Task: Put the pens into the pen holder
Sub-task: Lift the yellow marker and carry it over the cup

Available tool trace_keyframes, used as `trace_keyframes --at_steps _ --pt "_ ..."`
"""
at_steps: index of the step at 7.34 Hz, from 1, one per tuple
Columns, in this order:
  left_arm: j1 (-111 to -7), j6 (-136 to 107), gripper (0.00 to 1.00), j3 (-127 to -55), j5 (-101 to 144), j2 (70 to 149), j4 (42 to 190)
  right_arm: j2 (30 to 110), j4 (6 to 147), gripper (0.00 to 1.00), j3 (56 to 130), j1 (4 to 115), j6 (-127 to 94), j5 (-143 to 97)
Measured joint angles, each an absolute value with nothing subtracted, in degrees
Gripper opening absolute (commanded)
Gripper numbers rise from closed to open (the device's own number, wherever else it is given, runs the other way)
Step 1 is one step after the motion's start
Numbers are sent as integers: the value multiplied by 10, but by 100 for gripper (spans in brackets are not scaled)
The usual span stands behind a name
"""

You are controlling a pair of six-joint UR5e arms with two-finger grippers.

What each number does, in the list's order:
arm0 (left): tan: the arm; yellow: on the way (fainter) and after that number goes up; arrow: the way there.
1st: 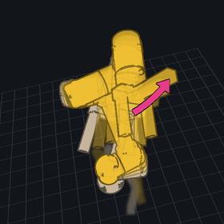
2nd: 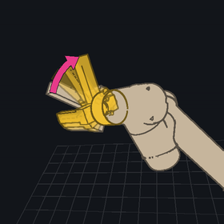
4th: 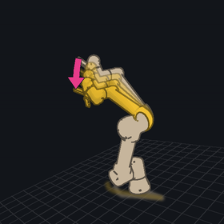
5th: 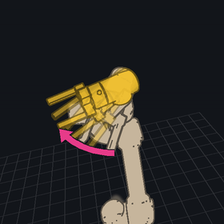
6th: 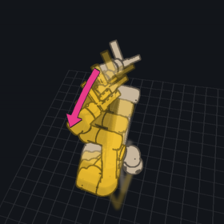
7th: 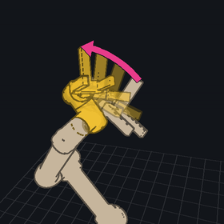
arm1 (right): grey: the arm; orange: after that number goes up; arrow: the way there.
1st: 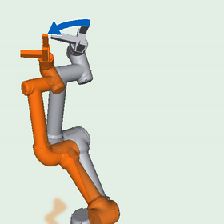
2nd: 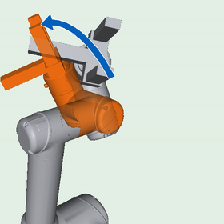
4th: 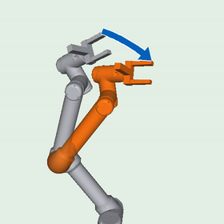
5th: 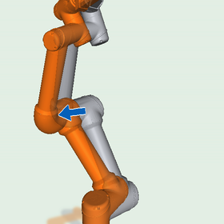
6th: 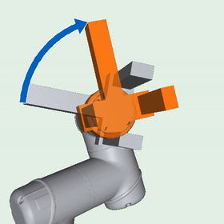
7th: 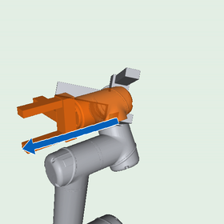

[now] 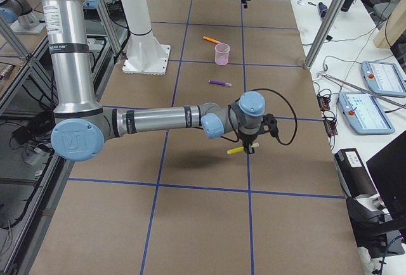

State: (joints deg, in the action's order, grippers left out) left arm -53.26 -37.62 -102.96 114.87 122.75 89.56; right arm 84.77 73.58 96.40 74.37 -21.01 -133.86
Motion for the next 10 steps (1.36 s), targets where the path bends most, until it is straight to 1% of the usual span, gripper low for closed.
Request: trace_keyframes --at_steps 2,4,6,8,10 --pt "-533 -375 94 -1030 1149 1227 896 805 730 0 1065 631 -416 -1253" --pt "-533 -373 94 -1030 1150 1226 896 734 727 0 1102 501 -579 -1119" --pt "-533 -373 94 -1028 1150 1226 895 658 728 0 1100 372 -702 -941" --pt "-533 -373 94 -1026 1150 1226 896 586 726 0 1076 312 -809 -826" --pt "-533 -373 94 -1025 1150 1227 896 552 698 0 1055 257 -881 -704"
